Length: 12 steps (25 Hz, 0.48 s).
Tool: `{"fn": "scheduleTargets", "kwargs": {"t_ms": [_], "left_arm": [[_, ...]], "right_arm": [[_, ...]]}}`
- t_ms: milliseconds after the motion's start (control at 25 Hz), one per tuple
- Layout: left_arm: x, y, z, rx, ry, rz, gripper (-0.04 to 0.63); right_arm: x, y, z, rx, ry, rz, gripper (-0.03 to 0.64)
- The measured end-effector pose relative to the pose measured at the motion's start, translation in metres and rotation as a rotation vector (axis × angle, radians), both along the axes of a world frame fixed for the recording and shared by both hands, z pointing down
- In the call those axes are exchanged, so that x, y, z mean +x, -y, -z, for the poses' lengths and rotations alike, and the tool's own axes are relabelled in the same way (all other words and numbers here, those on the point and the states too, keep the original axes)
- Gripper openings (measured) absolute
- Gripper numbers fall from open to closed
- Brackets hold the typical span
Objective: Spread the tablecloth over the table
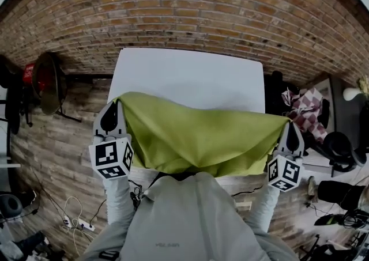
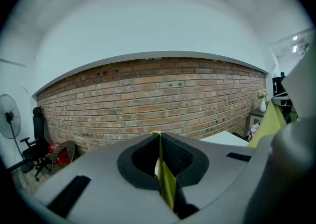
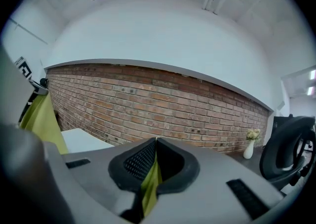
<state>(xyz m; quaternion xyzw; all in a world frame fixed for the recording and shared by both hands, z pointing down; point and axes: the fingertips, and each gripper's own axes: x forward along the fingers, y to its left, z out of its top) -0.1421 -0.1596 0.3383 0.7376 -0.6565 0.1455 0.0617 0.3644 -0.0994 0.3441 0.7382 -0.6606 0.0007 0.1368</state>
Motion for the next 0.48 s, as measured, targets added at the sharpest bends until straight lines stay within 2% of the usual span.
{"fn": "scheduleTargets", "kwargs": {"t_ms": [480], "left_arm": [[-0.018,0.019,-0.010,-0.018,0.004,0.017,0.027]], "right_arm": [[-0.002,0.015,-0.006,-0.033,-0.023,-0.014,0.023]]}}
